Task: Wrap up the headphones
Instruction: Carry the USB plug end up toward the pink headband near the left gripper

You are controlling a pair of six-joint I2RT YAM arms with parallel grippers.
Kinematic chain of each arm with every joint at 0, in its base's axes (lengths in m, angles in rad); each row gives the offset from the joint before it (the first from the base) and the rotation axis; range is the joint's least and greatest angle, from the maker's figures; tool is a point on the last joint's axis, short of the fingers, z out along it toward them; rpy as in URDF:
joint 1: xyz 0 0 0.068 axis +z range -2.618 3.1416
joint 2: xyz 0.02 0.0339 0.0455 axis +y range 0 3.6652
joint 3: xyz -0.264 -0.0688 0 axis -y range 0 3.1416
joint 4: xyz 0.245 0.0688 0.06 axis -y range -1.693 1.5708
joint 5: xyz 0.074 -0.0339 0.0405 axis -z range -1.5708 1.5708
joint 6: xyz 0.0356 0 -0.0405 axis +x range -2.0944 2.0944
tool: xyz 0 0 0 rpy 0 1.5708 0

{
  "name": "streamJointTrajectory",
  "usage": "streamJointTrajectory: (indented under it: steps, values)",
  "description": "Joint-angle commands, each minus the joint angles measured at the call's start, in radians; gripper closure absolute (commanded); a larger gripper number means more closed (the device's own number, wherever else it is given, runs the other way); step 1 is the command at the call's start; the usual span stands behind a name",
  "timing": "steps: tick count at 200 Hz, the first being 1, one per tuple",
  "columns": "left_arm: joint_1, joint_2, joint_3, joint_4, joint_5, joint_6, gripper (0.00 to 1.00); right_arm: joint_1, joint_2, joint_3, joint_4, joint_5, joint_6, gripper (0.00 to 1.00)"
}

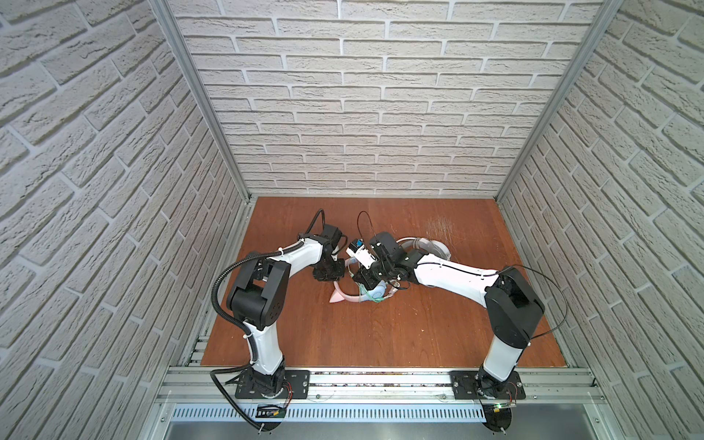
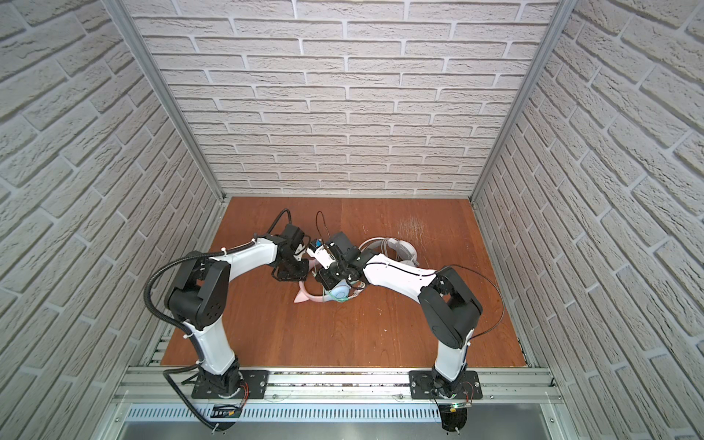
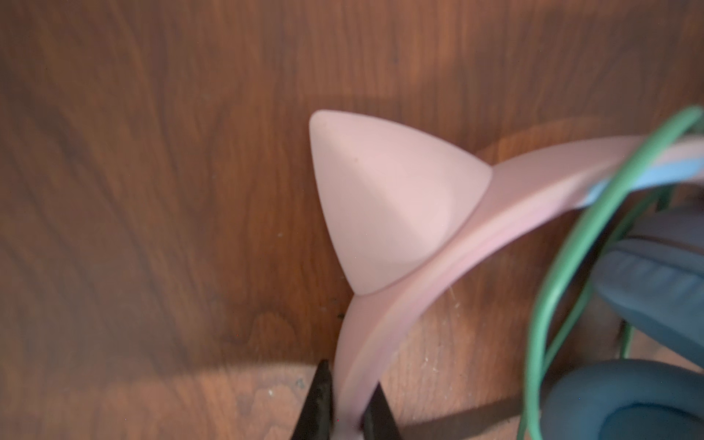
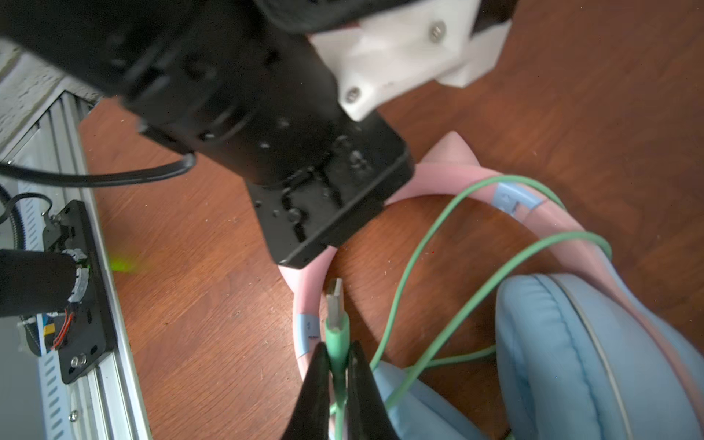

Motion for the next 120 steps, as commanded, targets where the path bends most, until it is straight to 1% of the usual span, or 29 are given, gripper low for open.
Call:
streamJointTrajectory:
  steps: [1,45,54,120]
  values:
    - [0.008,-0.059,-0.005,-0.013,0.004,-0.024,0.92,-0.001,0.058,0.079,-0.098,0.034,0.073,0.94]
    - [0.008,-0.078,-0.012,0.005,0.012,-0.060,0.92,0.017,0.147,0.189,-0.219,0.079,0.067,0.94]
    - [0.007,-0.077,-0.013,0.009,0.013,-0.064,0.92,0.020,0.191,0.208,-0.239,0.088,0.070,0.94]
    - [0.006,-0.058,-0.027,0.020,0.027,-0.072,0.91,0.047,0.313,0.313,-0.322,0.101,0.089,0.91]
